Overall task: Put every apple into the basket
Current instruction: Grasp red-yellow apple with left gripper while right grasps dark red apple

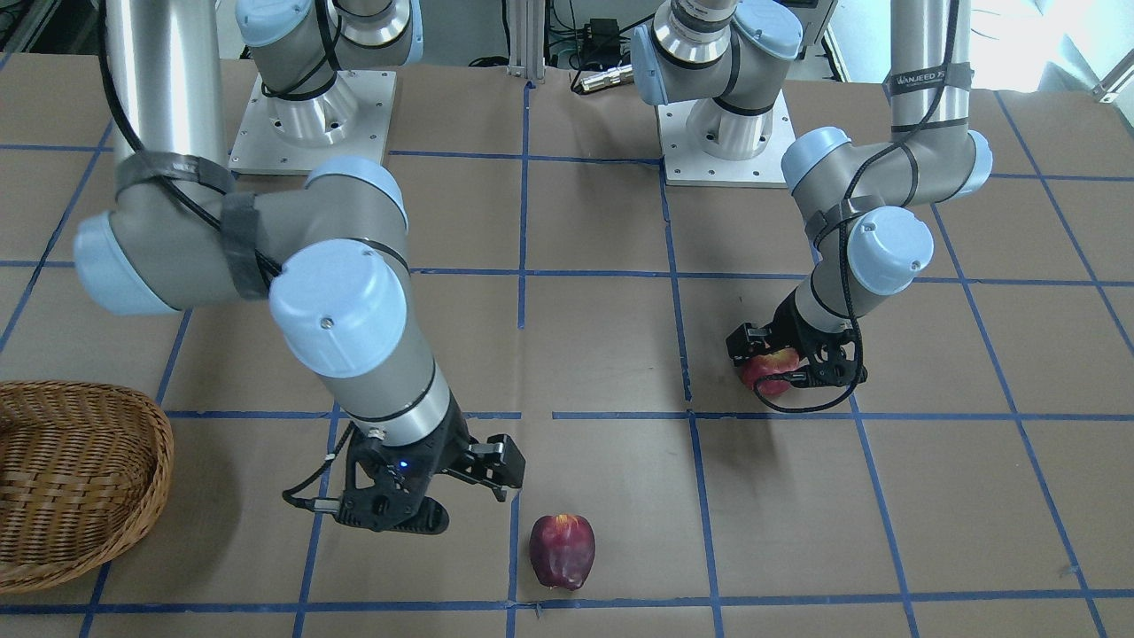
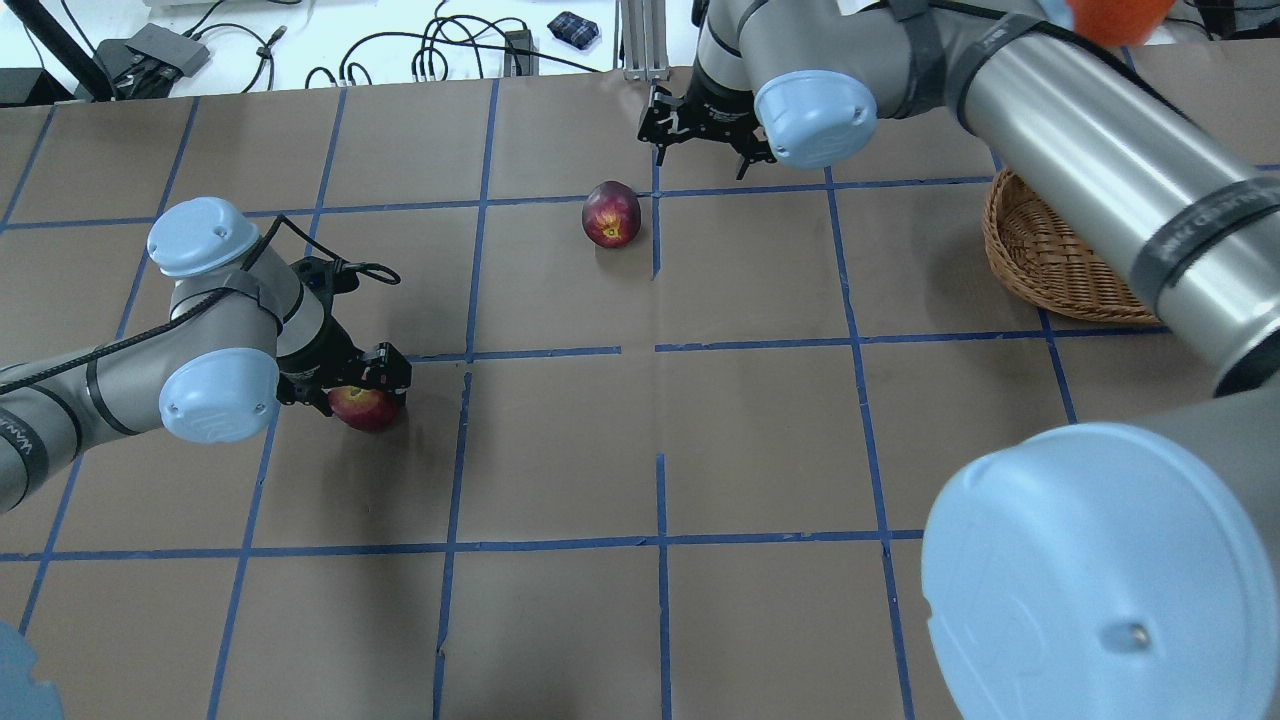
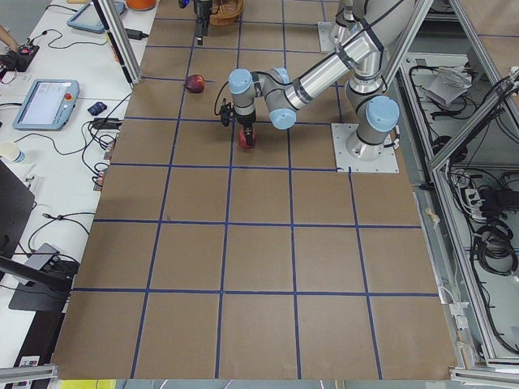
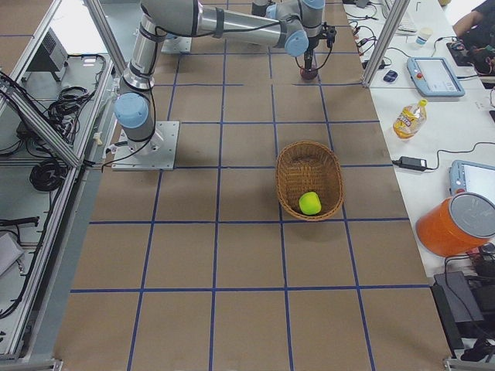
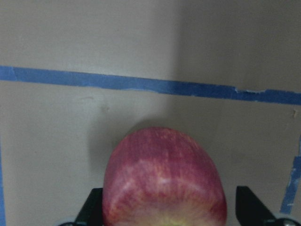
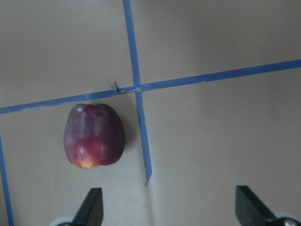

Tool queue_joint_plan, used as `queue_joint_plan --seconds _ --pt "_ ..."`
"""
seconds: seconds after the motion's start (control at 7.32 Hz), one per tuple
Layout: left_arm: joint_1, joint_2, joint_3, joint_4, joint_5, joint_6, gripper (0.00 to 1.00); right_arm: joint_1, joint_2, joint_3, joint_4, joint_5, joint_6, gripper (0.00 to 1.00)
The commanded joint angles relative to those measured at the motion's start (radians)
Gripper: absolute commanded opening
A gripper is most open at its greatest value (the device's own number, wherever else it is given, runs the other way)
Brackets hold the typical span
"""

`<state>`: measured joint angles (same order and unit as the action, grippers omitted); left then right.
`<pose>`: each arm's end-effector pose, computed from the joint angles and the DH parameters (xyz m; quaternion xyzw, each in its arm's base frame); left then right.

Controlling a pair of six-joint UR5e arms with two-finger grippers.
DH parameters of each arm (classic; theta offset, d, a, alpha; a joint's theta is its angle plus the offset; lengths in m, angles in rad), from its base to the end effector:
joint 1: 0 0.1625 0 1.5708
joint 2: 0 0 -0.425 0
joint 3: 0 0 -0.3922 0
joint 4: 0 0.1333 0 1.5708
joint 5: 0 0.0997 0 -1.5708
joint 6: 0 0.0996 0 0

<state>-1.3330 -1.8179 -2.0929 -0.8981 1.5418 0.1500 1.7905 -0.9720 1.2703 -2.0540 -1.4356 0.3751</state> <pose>-0.0204 -0.4941 0.1931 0.0445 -0.9977 -0.0445 0.0235 0.3024 -0.6810 0.3196 0.0709 0.9909 -0.0684 0.0913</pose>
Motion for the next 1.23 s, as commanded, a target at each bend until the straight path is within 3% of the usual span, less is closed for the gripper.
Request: queue_joint_plan --seconds 0.0,0.41,0.68,0.96,1.09 --pt "0.003 0.037 0.025 -0.004 -0.005 0.008 0.09 0.047 0.106 -0.084 -0.015 0.0 0.057 1.0" --pt "-0.025 0.086 0.166 -0.219 -0.084 -0.021 0.08 0.066 0.211 -0.147 -0.069 0.004 0.059 1.0" --pt "-0.066 0.117 0.172 -0.24 -0.173 -0.085 0.08 0.075 0.255 -0.178 -0.072 0.079 0.114 1.0" --pt "-0.165 0.102 0.185 -0.228 -0.07 -0.137 0.09 0.076 0.282 -0.178 -0.072 0.08 0.117 1.0" --pt "-0.185 0.095 0.185 -0.225 -0.065 -0.158 0.09 0.076 0.291 -0.178 -0.071 0.081 0.117 1.0"
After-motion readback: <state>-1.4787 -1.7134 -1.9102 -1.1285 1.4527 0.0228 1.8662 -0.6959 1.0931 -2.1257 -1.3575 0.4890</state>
